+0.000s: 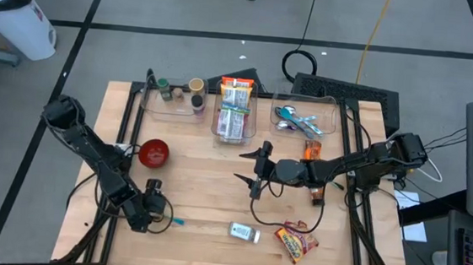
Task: Pick & Place Food Item
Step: Put the bottom blue spoon into the right transparent bin
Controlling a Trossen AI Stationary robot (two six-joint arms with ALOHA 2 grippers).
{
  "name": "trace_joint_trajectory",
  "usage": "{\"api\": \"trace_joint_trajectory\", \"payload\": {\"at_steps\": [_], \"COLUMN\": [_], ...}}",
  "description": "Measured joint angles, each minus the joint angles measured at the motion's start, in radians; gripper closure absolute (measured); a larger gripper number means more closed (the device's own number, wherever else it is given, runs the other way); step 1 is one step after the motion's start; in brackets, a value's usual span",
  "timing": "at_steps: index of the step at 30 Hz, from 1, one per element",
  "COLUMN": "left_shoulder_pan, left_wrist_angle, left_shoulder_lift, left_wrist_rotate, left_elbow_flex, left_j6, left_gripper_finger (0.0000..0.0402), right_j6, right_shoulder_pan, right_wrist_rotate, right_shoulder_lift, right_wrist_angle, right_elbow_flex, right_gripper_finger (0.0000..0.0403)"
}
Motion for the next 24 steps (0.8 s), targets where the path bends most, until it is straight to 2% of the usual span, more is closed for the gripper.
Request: {"api": "trace_joint_trajectory", "payload": {"at_steps": [3,11,20,24], "left_shoulder_pan": [0.001,0.001,0.002,0.002], "left_wrist_angle": [-0.007,-0.010,-0.005,0.003], "left_shoulder_lift": [0.001,0.026,0.029,0.029], "left_wrist_rotate": [-0.007,-0.011,-0.008,-0.011], "left_elbow_flex": [0.000,0.002,0.002,0.002], "left_j6": [-0.002,-0.002,0.006,0.015], "left_gripper_finger": [0.0189,0.0283,0.0336,0.0373], "right_j6": [0.000,0.000,0.000,0.000], "right_shoulder_pan": [0.000,0.000,0.000,0.000], "right_wrist_rotate": [0.000,0.000,0.000,0.000], "right_shoulder_lift": [0.000,0.000,0.000,0.000], "right_wrist_angle": [0.000,0.000,0.000,0.000], "right_elbow_flex": [0.000,0.000,0.000,0.000], "right_gripper_finger": [0.0110,0.0110,0.0110,0.0110]}}
